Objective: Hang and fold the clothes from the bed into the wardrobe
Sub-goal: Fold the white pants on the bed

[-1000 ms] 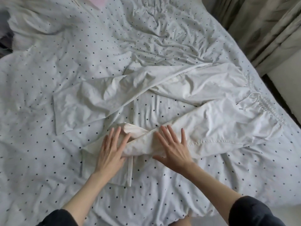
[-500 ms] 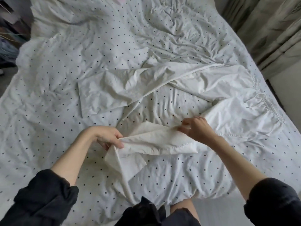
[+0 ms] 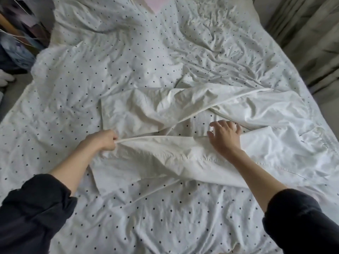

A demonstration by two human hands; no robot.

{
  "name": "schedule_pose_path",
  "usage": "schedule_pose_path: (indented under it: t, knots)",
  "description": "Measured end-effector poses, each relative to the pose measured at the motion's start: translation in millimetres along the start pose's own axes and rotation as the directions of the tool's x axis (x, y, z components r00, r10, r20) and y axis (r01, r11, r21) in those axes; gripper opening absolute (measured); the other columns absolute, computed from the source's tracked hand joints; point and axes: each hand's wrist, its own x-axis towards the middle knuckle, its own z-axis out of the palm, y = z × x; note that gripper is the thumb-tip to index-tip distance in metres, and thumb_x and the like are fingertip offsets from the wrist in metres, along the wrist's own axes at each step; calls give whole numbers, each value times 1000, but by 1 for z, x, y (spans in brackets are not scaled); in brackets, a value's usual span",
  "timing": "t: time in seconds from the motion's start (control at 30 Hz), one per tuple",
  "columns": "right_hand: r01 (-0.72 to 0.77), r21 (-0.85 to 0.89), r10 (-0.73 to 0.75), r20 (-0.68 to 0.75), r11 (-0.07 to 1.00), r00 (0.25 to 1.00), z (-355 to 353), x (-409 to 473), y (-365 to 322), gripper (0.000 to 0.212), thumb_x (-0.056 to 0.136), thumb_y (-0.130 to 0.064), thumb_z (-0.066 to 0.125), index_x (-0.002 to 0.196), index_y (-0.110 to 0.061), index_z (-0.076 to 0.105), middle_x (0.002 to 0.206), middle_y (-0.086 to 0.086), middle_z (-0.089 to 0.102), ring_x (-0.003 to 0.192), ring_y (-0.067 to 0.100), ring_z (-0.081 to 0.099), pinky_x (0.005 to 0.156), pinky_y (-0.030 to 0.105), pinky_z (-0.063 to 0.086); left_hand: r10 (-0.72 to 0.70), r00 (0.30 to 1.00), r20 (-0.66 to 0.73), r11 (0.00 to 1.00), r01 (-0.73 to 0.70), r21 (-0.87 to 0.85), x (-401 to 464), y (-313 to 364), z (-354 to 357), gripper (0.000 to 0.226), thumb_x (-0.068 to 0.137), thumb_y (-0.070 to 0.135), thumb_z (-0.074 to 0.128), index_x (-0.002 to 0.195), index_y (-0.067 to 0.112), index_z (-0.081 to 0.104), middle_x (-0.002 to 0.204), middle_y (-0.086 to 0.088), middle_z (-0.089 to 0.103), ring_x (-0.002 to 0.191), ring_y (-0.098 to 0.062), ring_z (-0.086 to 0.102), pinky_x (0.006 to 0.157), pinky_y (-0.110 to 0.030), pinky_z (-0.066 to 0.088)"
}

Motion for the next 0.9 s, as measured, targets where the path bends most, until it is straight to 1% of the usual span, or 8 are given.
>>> schedule_pose_path:
  t: [0.23, 0.37, 0.47, 0.53, 0.6, 0.7, 0.8, 0.9]
  knots:
    - [229, -26, -215, 261, 973, 941, 31, 5, -56, 52, 99, -43, 34, 145, -20, 26, 150, -2, 32, 143, 17, 17, 112, 61, -3, -122, 956, -266, 938, 24, -345, 7, -50, 35, 7, 88, 26, 62, 92, 23, 67, 79, 2, 63, 74, -20, 60, 60, -30, 45]
    - [264, -12, -242, 360, 964, 901, 39, 12, -80, 51, 100, -41, 33, 147, -22, 24, 144, -2, 44, 138, 19, 30, 112, 61, -2, -69, 966, -249, 720, -125, -682, 1, -73, 33, 4, 84, 18, 69, 87, 15, 70, 85, -1, 67, 83, -19, 62, 72, -32, 46]
    - [273, 26, -263, 369, 962, 891, 36, 12, -87, 39, 97, -46, 43, 124, -22, 56, 117, 2, 64, 114, 24, 55, 109, 48, 25, 3, 994, -111, 611, -90, -787, -20, -90, 20, 12, 82, 18, 71, 86, 7, 69, 81, -5, 65, 77, -19, 61, 64, -25, 43]
    - [231, 179, -283, 371, 956, 884, 28, 12, -90, 39, 91, -52, 51, 87, -18, 68, 81, 2, 66, 80, 19, 60, 83, 36, 45, 87, 995, 47, 588, -13, -809, -32, -101, 13, 13, 81, 15, 71, 91, 7, 70, 87, -8, 72, 78, -18, 68, 64, -20, 50]
    - [201, 264, -296, 398, 943, 868, 17, 13, -91, 53, 85, -55, 58, 53, -14, 48, 53, -1, 44, 54, 13, 43, 58, 29, 37, 141, 973, 181, 576, 68, -814, -35, -109, 9, 17, 79, 14, 71, 93, 5, 70, 90, -10, 74, 80, -18, 71, 62, -20, 52]
    - [235, 213, -308, 444, 948, 842, 11, 20, -95, 53, 84, -56, 59, 50, -20, 39, 53, -7, 43, 56, 11, 42, 66, 26, 35, 86, 962, 259, 685, 132, -716, -18, -117, 15, 19, 77, 22, 76, 82, 4, 70, 82, -11, 71, 74, -23, 66, 65, -25, 45]
    - [301, 63, -299, 409, 952, 862, 23, 30, -104, 38, 92, -53, 49, 83, -19, 64, 95, -2, 67, 92, 19, 60, 98, 39, 36, -33, 999, 9, 790, 32, -612, 13, -111, 34, 28, 75, 31, 79, 64, 11, 61, 64, -5, 53, 66, -19, 51, 61, -28, 29]
    - [256, 43, -258, 231, 966, 938, 33, 39, -107, 35, 99, -41, 42, 100, -10, 59, 105, 8, 65, 93, 26, 61, 80, 33, 39, -188, 920, -343, 691, -124, -712, 22, -93, 38, 19, 82, 25, 71, 73, 13, 60, 66, -3, 54, 61, -17, 49, 56, -28, 31]
